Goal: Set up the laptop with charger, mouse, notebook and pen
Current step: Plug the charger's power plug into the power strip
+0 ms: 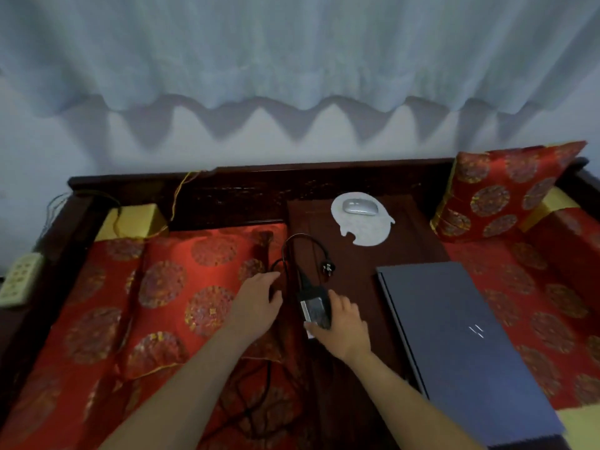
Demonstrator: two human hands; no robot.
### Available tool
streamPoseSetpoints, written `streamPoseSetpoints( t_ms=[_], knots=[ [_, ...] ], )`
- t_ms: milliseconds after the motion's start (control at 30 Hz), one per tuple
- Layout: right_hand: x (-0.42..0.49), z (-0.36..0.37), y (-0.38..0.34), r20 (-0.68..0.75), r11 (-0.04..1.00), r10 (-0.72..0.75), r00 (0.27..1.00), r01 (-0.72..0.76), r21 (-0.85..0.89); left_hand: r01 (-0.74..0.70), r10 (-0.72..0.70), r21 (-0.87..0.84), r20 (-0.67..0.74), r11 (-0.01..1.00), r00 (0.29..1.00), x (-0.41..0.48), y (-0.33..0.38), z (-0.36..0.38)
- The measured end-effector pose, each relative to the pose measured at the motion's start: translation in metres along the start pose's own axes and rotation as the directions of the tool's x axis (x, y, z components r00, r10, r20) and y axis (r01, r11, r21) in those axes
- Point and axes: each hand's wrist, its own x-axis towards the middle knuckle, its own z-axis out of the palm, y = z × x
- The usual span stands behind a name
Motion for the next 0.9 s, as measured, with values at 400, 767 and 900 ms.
streamPoseSetpoints(
  t_ms=[400,767,900],
  knots=[
    [-0.006,0.074,-0.009,-0.203,0.995,0.043,0.978,-0.061,-0.083,-0.213,0.199,0.087,0.146,0.973,0.969,0.139,-0.024,0.049],
    [0.002,0.081,-0.007,-0.255,0.984,0.080,0.964,-0.118,-0.134,0.165,-0.193,0.157,0.188,0.974,0.963,0.223,-0.051,0.085],
    [0.006,0.070,-0.011,-0.287,0.989,0.140,0.948,-0.117,0.095,0.286,-0.129,-0.467,0.340,0.836,0.932,0.208,-0.040,0.070]
  ],
)
